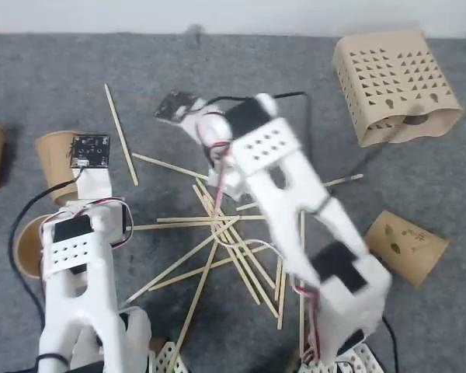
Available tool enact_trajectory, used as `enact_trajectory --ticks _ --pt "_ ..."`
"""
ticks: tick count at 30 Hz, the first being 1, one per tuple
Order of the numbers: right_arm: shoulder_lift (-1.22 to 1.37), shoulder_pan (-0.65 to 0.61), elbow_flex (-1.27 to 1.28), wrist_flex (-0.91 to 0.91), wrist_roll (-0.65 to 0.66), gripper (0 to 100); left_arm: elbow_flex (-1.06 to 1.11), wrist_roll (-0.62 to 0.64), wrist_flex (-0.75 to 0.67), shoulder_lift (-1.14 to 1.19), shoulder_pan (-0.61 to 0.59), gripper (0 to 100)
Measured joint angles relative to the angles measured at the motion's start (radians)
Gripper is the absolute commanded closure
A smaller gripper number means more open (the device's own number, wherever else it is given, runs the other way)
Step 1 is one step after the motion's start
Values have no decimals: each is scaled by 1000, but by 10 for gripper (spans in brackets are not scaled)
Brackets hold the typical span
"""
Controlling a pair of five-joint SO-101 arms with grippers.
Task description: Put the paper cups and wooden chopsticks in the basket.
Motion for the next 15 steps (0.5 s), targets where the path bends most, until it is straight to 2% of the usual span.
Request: enact_trajectory --ticks 4,8,12,15 --pt "-189 101 140 0 -84 980 0 0 0 0 0 988" --pt "-382 259 278 -17 -123 982 0 0 0 0 0 988" --pt "-594 419 473 -130 -123 978 0 0 0 0 0 988" --pt "-740 519 694 -295 -124 978 0 0 0 0 0 988"
